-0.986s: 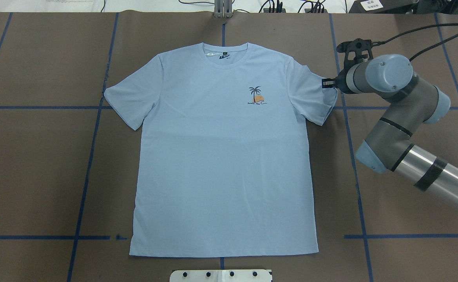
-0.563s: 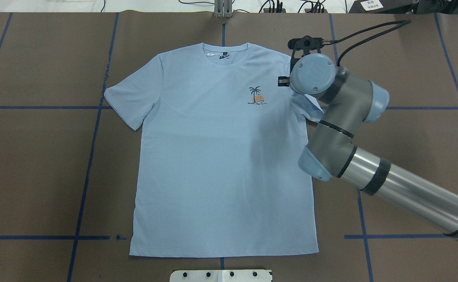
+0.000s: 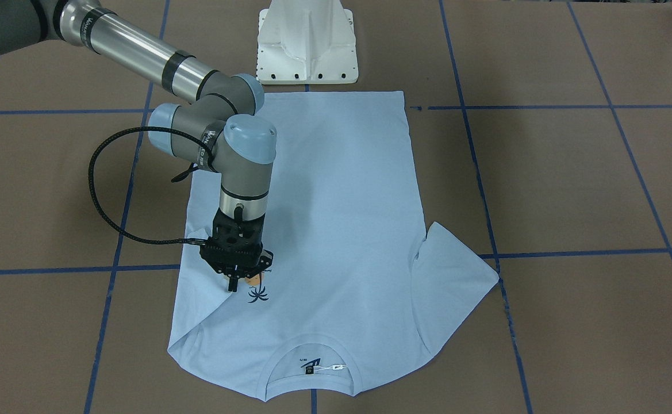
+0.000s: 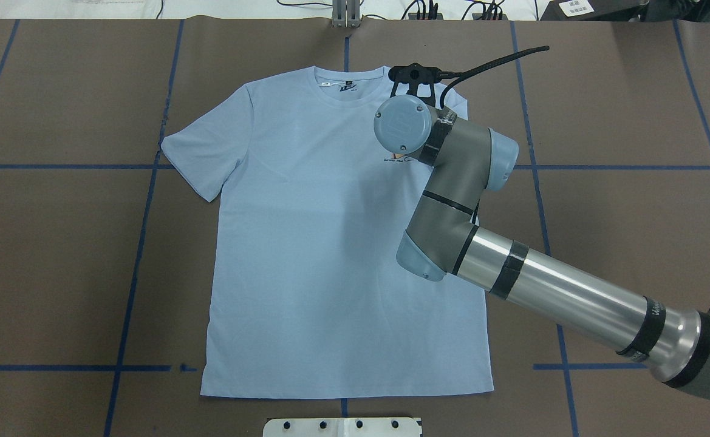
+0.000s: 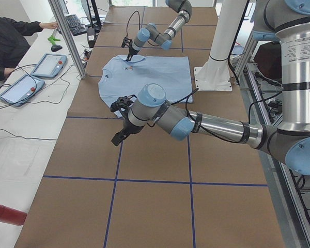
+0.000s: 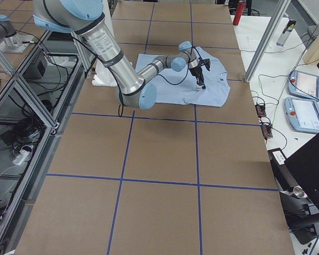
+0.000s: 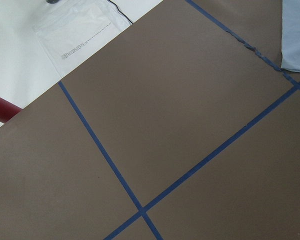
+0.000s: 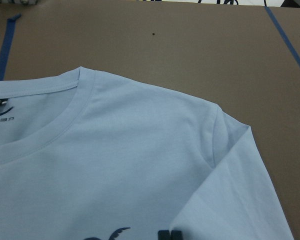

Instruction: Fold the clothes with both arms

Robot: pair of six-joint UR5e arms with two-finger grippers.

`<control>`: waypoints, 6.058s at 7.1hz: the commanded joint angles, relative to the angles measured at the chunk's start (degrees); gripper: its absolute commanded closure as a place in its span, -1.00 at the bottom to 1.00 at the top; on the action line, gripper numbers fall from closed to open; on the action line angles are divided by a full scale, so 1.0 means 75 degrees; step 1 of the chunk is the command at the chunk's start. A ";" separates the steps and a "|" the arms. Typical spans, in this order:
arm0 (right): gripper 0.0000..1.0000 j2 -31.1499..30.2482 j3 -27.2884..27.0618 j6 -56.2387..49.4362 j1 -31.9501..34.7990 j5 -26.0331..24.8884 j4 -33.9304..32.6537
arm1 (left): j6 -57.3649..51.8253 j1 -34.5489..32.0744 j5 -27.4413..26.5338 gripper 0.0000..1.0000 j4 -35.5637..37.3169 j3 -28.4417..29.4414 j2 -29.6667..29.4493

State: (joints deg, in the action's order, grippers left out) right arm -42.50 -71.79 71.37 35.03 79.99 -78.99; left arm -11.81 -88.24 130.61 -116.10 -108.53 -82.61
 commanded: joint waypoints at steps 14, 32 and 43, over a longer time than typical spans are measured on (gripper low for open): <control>-1.00 -0.4070 -0.4127 -0.5553 0.3823 0.5797 0.0255 | 0.8434 0.3534 -0.1942 -0.77 -0.2413 0.1599 -0.1988; -1.00 -0.4541 -0.4198 -0.5578 0.3860 0.5788 0.0619 | 1.0691 0.5730 -0.4102 0.25 -0.2742 0.4416 -0.4044; -1.00 -0.4658 -0.4467 -0.5461 0.3849 0.5788 0.0607 | 1.0959 0.6784 -0.4652 1.00 0.0433 0.3431 -0.5848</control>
State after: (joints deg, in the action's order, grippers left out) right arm -77.40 -104.94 30.32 63.93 123.40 -74.43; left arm 69.47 -38.27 96.49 -114.41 -82.92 -125.33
